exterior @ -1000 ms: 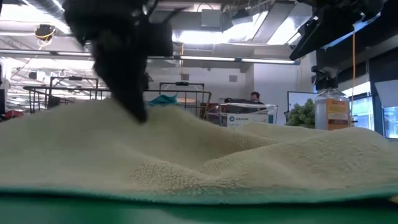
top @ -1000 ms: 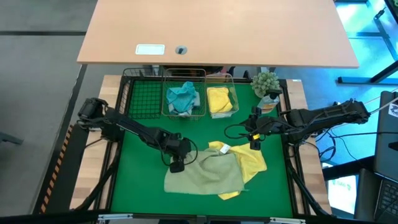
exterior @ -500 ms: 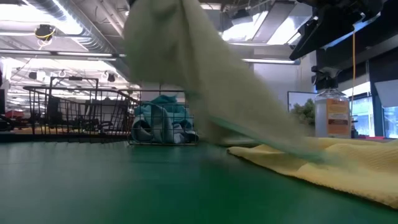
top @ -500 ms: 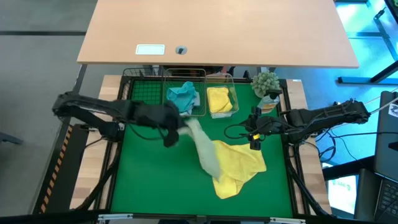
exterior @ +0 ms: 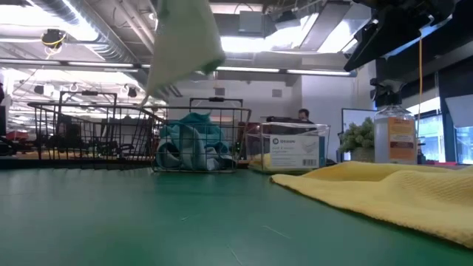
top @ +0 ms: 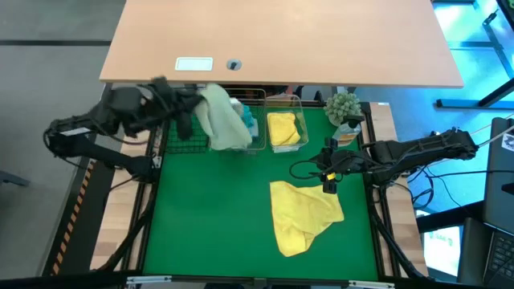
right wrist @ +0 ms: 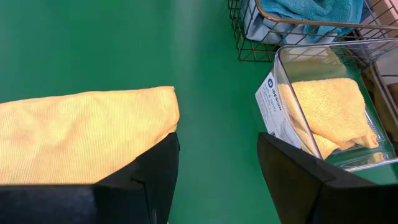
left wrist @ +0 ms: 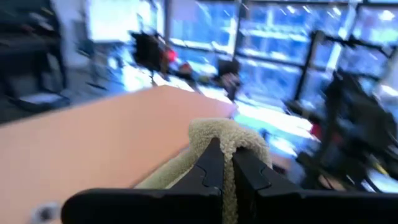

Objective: Sort microfiber towel by color & place in baskets
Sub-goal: Put the green microfiber towel into the black wire basket

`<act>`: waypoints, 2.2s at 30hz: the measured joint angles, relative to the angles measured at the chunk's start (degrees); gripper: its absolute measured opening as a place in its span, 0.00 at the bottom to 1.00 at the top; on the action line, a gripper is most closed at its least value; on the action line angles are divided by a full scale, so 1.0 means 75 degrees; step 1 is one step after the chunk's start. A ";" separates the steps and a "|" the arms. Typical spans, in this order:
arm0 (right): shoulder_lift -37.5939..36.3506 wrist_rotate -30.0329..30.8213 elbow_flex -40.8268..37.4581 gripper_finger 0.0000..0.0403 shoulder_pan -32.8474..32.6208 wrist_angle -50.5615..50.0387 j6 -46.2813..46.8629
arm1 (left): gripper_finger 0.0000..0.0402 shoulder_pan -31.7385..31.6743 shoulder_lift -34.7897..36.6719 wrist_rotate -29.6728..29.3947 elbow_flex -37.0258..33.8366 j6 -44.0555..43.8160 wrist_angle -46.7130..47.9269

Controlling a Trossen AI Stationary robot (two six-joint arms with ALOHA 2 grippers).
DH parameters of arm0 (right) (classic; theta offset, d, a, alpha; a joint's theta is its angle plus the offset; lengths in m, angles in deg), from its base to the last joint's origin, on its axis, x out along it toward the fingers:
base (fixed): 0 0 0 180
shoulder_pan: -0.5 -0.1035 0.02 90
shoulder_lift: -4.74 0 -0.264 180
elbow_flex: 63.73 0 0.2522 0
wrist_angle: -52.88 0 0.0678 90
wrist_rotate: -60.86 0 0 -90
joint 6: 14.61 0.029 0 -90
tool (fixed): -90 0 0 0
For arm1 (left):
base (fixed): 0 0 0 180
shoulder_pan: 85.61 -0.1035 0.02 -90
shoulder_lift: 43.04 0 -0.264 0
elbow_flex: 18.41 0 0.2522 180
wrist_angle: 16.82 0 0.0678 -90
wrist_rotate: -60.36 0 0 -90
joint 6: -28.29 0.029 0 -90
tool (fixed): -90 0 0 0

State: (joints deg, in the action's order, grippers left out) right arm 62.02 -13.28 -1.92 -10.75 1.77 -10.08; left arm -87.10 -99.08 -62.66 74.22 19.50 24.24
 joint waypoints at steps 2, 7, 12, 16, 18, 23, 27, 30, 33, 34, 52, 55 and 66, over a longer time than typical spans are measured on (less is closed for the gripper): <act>0.0000 0.0000 0.0000 0.54 -0.0001 -0.0002 0.0000 | 0.00 -0.0199 0.0200 -0.0229 0.0061 0.0083 0.0010; 0.0000 0.0000 0.0000 0.54 0.0000 -0.0002 0.0000 | 0.00 -0.0715 0.0601 -0.0513 0.0079 0.0163 0.0091; 0.0000 0.0000 0.0000 0.54 0.0001 -0.0002 0.0000 | 0.00 -0.1123 0.0922 -0.0948 0.0079 0.0446 0.0088; 0.0000 0.0000 0.0000 0.54 -0.0001 -0.0002 0.0000 | 0.00 -0.1370 0.1102 -0.1554 0.0079 0.0462 0.0199; 0.0000 -0.0001 0.0000 0.54 0.0001 -0.0002 0.0000 | 0.00 -0.1451 0.1190 -0.2011 0.0079 0.0459 0.0532; 0.0000 0.0000 0.0000 0.54 0.0001 -0.0002 0.0000 | 0.00 -0.1626 0.1251 -0.3088 0.0077 -0.0363 0.2456; 0.0000 -0.0002 0.0000 0.54 0.0001 -0.0002 0.0000 | 0.00 -0.1753 0.1232 -0.3023 -0.0154 -0.1683 0.3876; 0.0000 0.0000 0.0000 0.54 0.0000 -0.0002 0.0000 | 0.00 -0.1770 0.1218 -0.2833 -0.0549 -0.2435 0.4431; 0.0000 -0.0002 0.0000 0.54 0.0000 -0.0002 0.0000 | 0.00 -0.1770 0.1203 -0.2637 -0.1174 -0.2828 0.4484; 0.0000 -0.0001 0.0000 0.54 0.0000 -0.0002 0.0000 | 0.00 -0.1767 0.1195 -0.2563 -0.1394 -0.2929 0.4464; 0.0000 -0.0003 0.0000 0.54 0.0000 -0.0002 0.0000 | 0.02 -0.1767 0.1013 -0.1650 -0.4918 -0.4416 0.3850; 0.0000 -0.0003 0.0000 0.54 0.0002 -0.0002 0.0000 | 0.02 -0.1767 0.1013 -0.1668 -0.5314 -0.4416 0.3683; 0.0000 -0.0003 0.0000 0.54 0.0000 -0.0002 0.0000 | 0.05 -0.1767 0.1016 -0.1781 -0.5881 -0.4405 0.2701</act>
State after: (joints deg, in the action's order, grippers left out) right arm 62.02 -13.30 -1.92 -10.75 1.75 -10.08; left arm -100.35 -91.46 -76.02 30.11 -13.54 44.50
